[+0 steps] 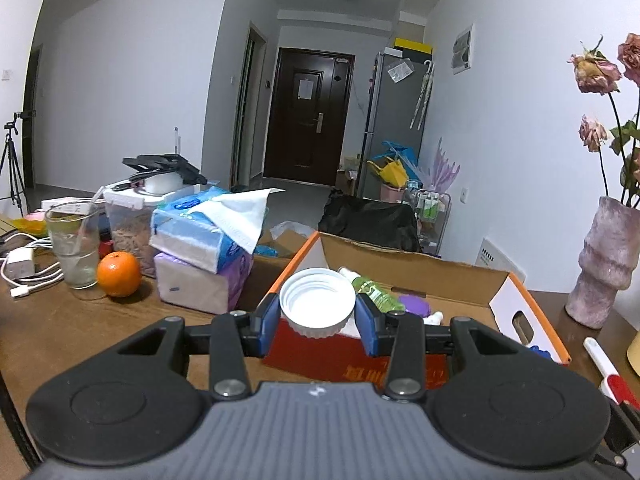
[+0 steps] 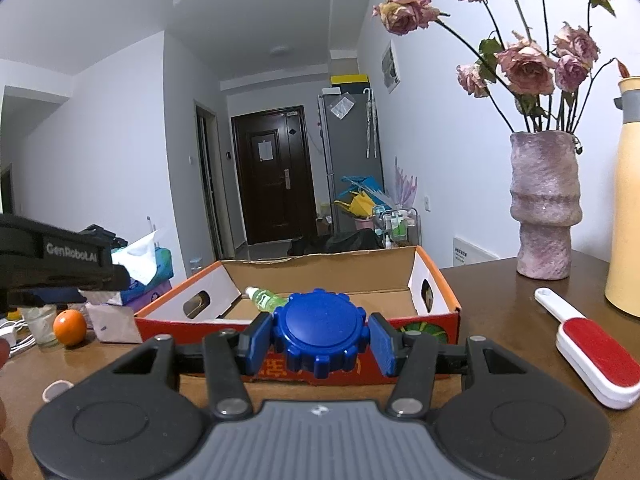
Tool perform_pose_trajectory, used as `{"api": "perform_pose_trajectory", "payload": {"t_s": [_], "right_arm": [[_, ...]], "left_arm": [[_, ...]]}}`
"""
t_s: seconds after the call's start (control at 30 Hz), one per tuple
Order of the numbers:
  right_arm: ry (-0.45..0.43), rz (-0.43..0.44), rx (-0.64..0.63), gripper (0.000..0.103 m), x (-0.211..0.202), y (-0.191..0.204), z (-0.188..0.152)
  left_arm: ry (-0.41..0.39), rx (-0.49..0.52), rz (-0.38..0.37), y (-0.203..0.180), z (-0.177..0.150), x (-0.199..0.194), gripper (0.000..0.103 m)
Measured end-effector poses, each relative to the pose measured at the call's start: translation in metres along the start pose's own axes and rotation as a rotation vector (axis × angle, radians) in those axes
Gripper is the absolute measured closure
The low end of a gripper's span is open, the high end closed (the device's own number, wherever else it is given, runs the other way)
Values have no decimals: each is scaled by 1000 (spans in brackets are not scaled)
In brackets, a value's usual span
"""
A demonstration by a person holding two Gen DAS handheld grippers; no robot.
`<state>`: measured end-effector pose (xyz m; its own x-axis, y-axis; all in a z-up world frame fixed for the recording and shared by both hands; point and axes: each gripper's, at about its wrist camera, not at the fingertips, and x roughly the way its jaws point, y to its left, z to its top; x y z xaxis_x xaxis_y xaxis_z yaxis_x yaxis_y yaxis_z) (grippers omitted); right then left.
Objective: Organize rigid objects
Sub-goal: 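Lift both caps and carry them over the cardboard box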
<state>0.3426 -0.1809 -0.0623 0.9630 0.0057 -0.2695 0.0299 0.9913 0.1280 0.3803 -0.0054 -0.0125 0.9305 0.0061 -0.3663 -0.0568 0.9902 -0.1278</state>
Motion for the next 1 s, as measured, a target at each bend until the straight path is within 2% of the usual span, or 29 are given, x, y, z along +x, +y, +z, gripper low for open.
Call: {"api": "perform_pose_trajectory", "payload": {"t_s": [0.6,1.0], "right_arm": [[-25,-43,1,52,62,-15,18],[-27,-79,7,52,100,-22,28]], "left_arm": [[-17,7,-10,-17,21,63,62],[-11,47,-13,-37,25,106,62]]}}
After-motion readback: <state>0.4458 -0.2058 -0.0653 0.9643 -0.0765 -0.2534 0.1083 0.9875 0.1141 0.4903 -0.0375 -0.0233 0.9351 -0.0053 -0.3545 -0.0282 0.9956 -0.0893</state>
